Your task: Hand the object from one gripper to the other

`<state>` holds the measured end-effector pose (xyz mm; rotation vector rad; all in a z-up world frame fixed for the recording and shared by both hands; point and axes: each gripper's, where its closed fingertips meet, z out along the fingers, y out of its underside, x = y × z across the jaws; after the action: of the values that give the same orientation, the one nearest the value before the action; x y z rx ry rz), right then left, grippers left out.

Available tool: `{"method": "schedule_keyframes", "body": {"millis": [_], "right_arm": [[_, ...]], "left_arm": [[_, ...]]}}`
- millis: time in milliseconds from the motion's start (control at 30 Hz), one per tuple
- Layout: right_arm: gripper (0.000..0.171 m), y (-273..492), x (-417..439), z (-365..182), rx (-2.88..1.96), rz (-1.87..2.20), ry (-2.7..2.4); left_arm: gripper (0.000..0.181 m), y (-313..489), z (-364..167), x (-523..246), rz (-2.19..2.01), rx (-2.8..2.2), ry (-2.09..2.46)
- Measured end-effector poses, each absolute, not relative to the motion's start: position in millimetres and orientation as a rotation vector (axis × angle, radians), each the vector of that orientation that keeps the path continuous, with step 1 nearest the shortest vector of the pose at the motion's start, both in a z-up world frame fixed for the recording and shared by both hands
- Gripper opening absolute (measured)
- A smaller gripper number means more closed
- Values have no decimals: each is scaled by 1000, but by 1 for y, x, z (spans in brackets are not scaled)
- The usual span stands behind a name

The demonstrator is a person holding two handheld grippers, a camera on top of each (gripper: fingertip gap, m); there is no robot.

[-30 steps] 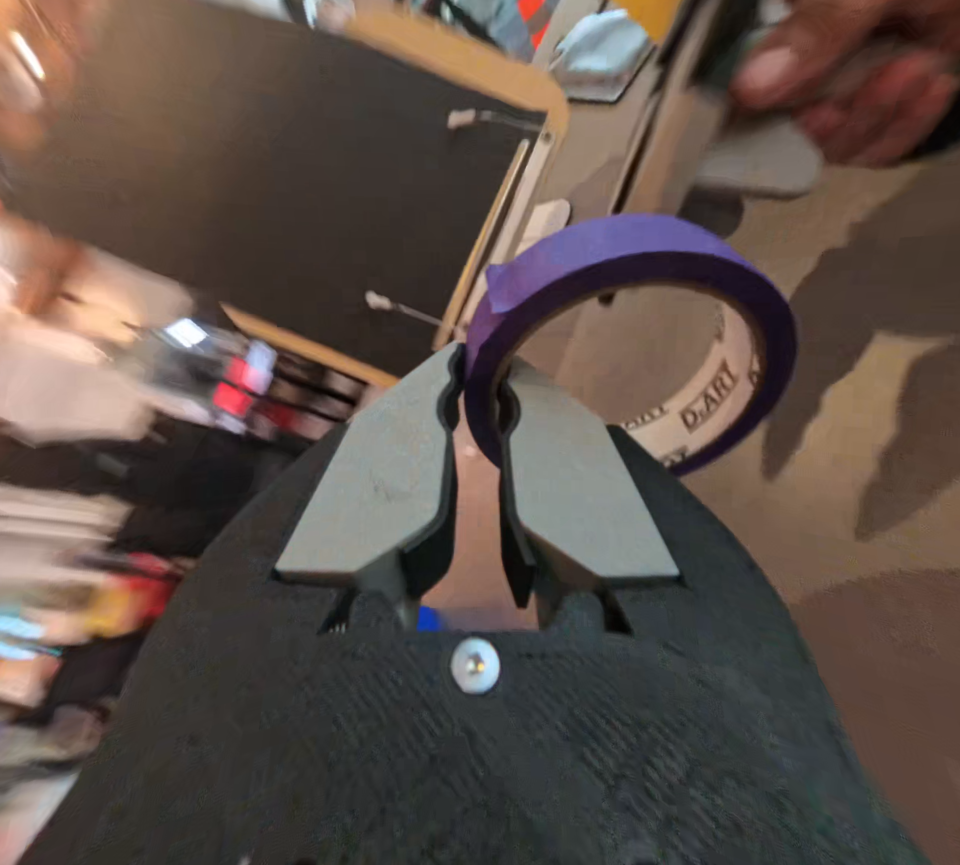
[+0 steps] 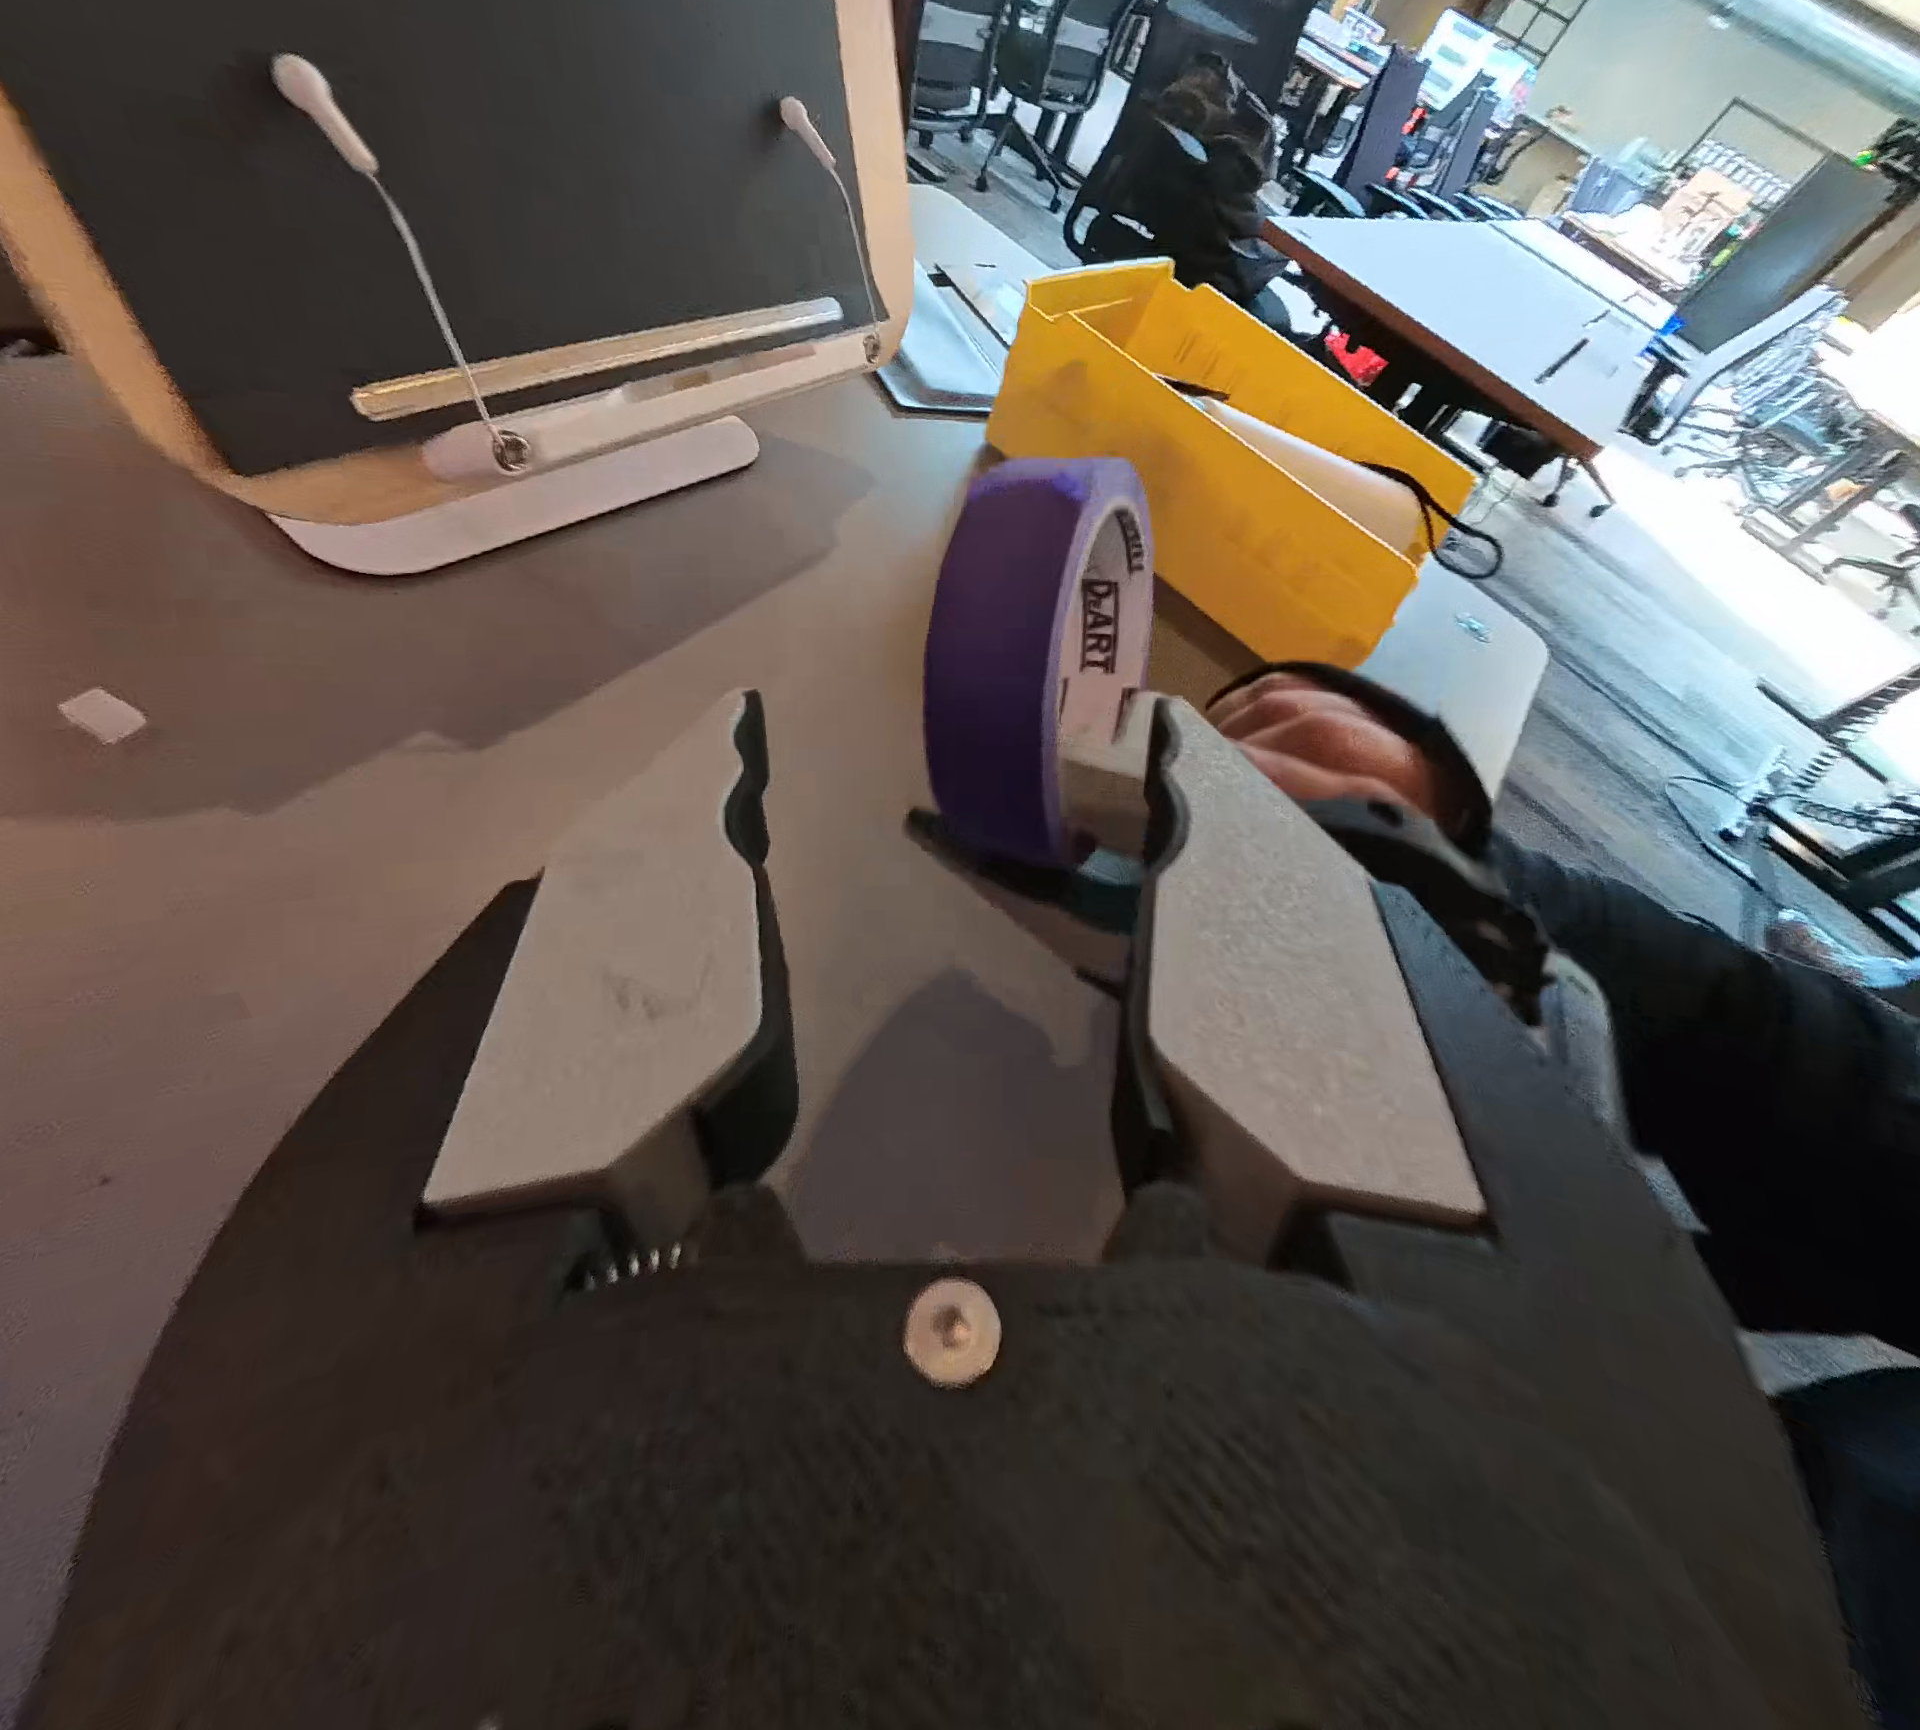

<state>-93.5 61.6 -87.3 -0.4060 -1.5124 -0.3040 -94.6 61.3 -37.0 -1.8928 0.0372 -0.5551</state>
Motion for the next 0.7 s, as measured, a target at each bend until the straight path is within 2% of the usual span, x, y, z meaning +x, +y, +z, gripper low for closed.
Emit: {"method": "schedule_keyframes", "body": {"millis": [67, 100, 167, 200, 233, 367, 500, 600, 700], "right_arm": [[22, 56, -95, -91, -378, -306, -1519], [21, 56, -96, -94, -383, -291, -1530], [22, 55, -97, -97, -391, -263, -1547], [22, 54, -97, -98, -389, -259, -1552], [22, 52, -96, -98, -378, -252, -1555], [24, 45, -96, -100, -412, -105, -1584], [21, 22, -83, -99, -518, 322, -1685], [31, 42, -73, -72, -720, 601, -1591], [65, 68, -65, -54, -912, 866, -1501]], "left_arm": [[61, 65, -39, -89, -570, -1899, 67], [49, 66, -41, -84, -566, -1900, 104], [48, 68, -46, -76, -544, -1910, 157], [41, 71, -48, -77, -499, -1917, 172], [26, 73, -50, -82, -427, -1926, 192], [26, 72, -51, -78, -340, -1954, 378], [26, 73, -46, -106, 119, -1961, 587], [26, 65, -37, -114, 432, -1875, 794], [26, 54, -26, -102, 532, -1748, 944]]}}
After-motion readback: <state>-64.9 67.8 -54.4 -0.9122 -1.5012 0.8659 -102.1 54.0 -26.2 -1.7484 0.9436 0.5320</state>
